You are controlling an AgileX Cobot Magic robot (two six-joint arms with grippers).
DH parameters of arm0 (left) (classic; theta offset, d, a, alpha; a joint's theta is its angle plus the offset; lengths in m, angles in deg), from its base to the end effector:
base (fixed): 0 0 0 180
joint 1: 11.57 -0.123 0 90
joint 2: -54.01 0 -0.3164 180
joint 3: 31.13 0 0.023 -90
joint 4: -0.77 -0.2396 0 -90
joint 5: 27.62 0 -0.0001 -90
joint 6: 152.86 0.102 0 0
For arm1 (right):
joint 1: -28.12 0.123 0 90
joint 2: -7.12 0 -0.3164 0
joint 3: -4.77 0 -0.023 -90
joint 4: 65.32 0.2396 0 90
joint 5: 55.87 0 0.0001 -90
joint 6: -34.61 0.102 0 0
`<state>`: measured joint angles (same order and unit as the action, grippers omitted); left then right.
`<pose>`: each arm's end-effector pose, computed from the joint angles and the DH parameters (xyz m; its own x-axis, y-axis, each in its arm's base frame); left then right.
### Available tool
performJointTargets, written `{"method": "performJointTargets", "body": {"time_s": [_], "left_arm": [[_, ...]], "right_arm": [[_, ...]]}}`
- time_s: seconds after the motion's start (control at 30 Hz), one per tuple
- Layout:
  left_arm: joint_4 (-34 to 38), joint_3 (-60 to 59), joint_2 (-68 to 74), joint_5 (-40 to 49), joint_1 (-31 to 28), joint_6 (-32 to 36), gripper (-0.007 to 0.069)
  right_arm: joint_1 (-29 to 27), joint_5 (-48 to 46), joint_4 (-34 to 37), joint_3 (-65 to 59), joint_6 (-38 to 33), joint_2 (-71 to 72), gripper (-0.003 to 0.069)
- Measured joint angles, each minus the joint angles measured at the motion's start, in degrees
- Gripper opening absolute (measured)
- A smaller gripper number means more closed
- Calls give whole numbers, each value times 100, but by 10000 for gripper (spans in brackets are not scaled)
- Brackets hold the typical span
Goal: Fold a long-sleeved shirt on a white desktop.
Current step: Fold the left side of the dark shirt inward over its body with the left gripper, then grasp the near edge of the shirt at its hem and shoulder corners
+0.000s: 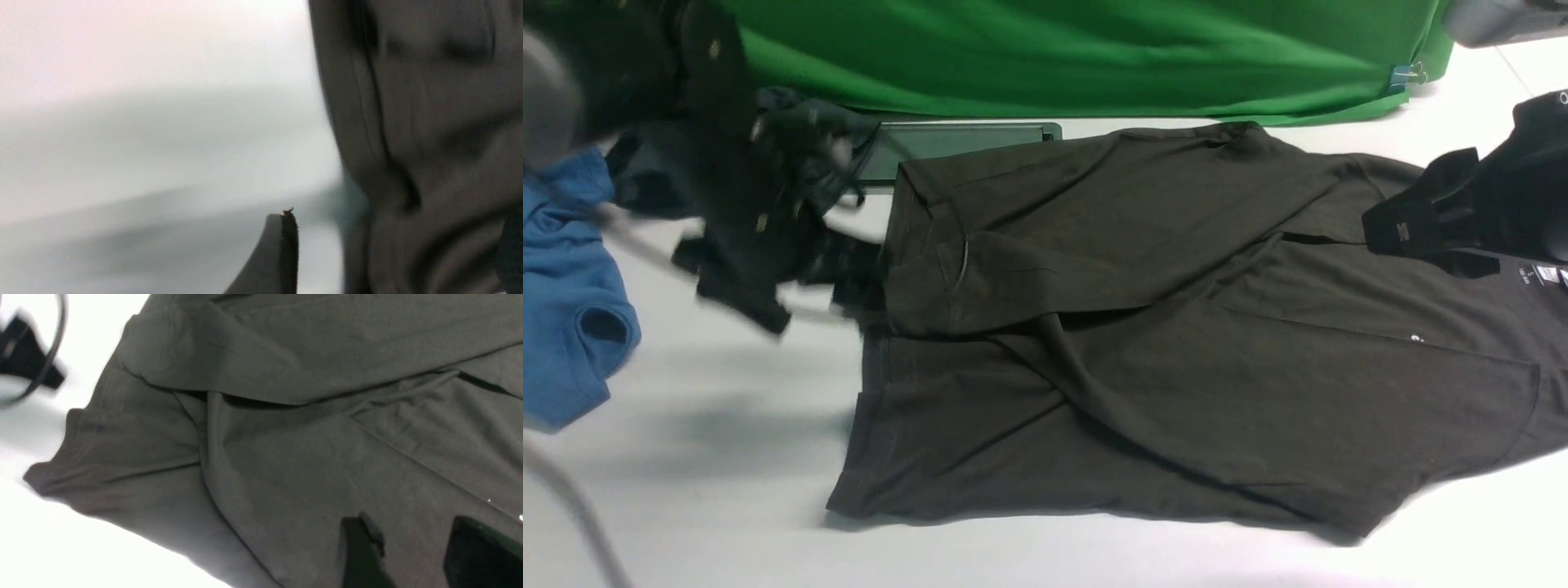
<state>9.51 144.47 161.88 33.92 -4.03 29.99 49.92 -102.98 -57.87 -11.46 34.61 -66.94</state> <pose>0.3341 -0.0580 0.2542 -0.9882 0.1074 -0.1096 0.1219 0.9833 -0.1353 0.2023 0.0914 0.3745 -0.7162 -0.1914 -0.6711 -0.3676 0.9209 0.1297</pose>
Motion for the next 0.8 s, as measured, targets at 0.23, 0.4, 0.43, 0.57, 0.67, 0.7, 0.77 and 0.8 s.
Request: {"method": "performJointTargets", "body": {"time_s": [0.23, 0.4, 0.43, 0.57, 0.67, 0.7, 0.77, 0.8], "left_arm": [[1198, -2062, -712, -1143, 0, 330, 694], [1662, -2658, -564, -2034, 6, 763, 694], [1753, -2658, -537, -2081, 6, 910, 688], [2202, -2658, -468, -2164, 6, 1626, 564], [2457, -2671, -404, -2149, 6, 2000, 386], [2492, -2685, -380, -2140, 6, 2105, 270], [2497, -2709, -365, -2124, 6, 2139, 169], [2509, -2720, -337, -2088, 6, 2164, 87]], "right_arm": [[0, 0, 0, 0, -42, 0, 342], [0, 0, 0, 0, -43, 0, 345], [0, -2, 0, 0, -48, -14, 345], [0, -86, -10, -63, -347, -121, 345], [0, -123, -22, -415, -862, -239, 345], [0, -144, -22, -655, -1254, -310, 345], [0, -148, -37, -958, -1603, -392, 345], [0, -154, -94, -1292, -1989, -516, 346]]}}
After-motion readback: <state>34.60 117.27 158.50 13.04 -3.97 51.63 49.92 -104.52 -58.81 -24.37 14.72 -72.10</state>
